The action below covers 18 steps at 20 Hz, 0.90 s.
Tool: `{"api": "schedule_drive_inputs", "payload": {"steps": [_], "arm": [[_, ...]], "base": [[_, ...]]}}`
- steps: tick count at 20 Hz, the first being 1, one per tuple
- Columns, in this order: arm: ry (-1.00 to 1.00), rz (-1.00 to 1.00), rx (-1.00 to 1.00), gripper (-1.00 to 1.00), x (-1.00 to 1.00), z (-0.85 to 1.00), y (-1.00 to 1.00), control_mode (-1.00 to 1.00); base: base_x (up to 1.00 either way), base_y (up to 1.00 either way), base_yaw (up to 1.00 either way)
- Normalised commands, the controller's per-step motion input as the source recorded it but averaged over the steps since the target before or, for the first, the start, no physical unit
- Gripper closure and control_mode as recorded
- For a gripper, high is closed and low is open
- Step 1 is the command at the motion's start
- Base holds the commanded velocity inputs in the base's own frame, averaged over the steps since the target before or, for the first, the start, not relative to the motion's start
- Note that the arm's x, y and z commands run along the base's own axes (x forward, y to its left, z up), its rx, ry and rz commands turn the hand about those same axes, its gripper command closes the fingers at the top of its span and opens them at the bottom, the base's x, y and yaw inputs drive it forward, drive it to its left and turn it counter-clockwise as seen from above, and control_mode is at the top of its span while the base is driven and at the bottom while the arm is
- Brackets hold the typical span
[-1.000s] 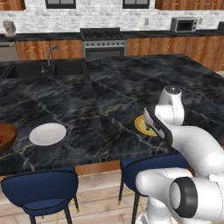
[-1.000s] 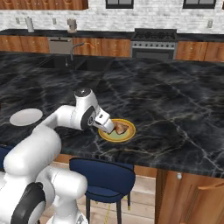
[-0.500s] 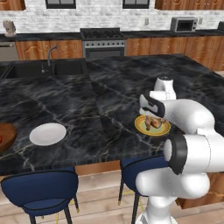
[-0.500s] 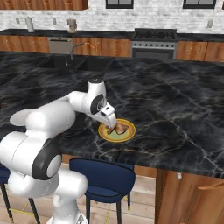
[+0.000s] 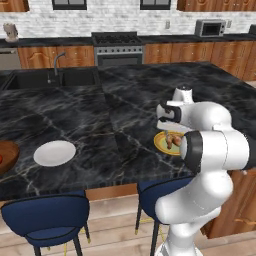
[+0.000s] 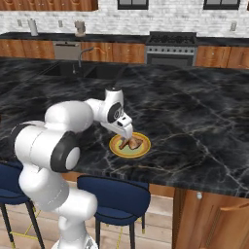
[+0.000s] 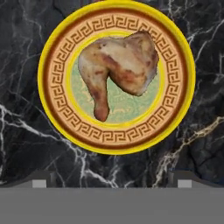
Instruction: Pick the chicken drumstick and tomato from their plates and place them in the bowl. Then put the bowl in the fridge.
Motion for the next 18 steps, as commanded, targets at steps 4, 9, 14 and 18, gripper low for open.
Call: {"api": "schedule_drive_inputs", "payload": {"steps": [4,9,14,18], "arm": [[0.03,-0.02,0.00,-1.00,0.25,-0.36,-0.07,-1.00],[0.04,-0.05,0.03,-1.00,0.23,-0.36,-0.05,-1.00],[0.00,-0.07,0.02,-1.00,0.26,-0.28,0.00,-1.00],[0.00,-0.04,0.01,-1.00,0.19,-0.27,0.00,-1.00]], "base": [[0.00,0.00,0.00],[0.00,0.00,0.00],[0.00,0.00,0.00],[0.00,0.00,0.00]]}}
